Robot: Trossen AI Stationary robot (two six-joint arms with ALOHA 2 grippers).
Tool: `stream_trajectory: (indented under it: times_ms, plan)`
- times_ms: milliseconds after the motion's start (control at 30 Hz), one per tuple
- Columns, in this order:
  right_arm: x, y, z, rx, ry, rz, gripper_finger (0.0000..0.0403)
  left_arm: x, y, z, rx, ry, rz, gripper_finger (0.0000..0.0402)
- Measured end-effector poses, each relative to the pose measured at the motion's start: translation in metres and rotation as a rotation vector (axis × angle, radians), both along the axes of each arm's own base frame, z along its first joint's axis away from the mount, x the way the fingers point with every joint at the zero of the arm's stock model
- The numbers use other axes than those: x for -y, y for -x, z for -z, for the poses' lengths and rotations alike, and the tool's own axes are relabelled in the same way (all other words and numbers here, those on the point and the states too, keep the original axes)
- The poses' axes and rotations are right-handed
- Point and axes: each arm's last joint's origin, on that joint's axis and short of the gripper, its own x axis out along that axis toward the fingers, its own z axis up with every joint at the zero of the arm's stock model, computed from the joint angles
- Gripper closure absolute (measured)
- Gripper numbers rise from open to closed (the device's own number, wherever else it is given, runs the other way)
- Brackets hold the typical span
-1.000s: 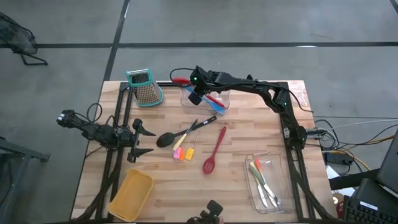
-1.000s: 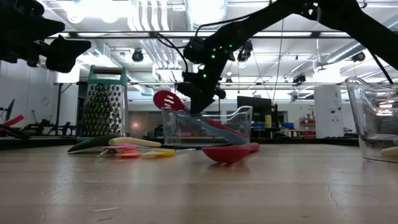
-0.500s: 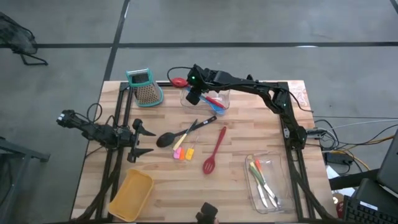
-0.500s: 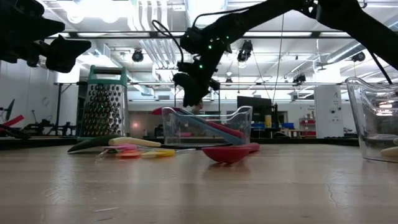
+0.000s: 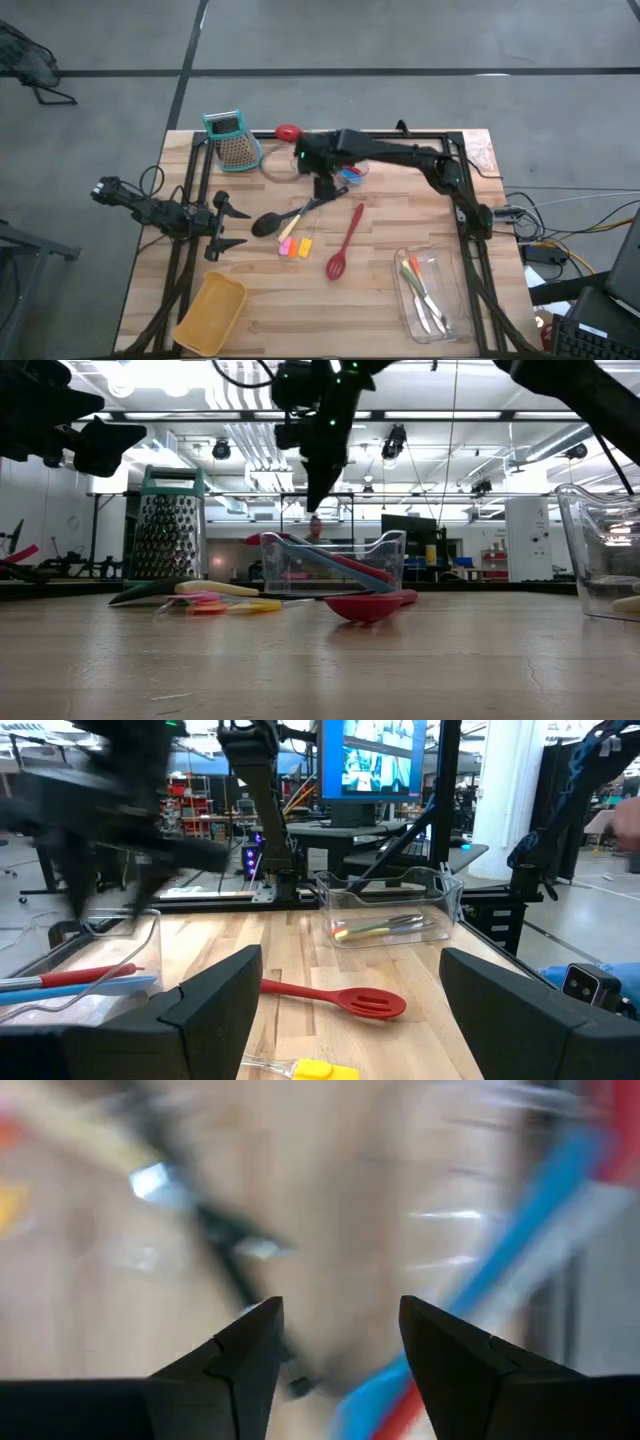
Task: Pick & Place Kitchen Items
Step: Put the red slotted spoon into the top transparent bin
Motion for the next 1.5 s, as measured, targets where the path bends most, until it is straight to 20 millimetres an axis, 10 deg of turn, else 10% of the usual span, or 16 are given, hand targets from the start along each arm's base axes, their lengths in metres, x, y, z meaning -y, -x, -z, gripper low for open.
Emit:
stream_trajectory:
  times_ms: [500, 1000, 1500]
  plan:
    - [-0.138, 0.006, 0.044, -0.232, -0.055, -0.423, 0.0243, 0.000, 0.000, 0.000, 0.000, 0.000, 0.000, 0.0090]
    - [-0.163, 0.034, 0.099, -0.471, 0.007, -0.475, 0.0282, 0.000, 0.000, 0.000, 0.000, 0.000, 0.000, 0.0090]
    - [-0.171, 0.041, 0.131, -0.466, 0.143, -0.558, 0.0236, 0.000, 0.000, 0.000, 0.000, 0.000, 0.000, 0.0090]
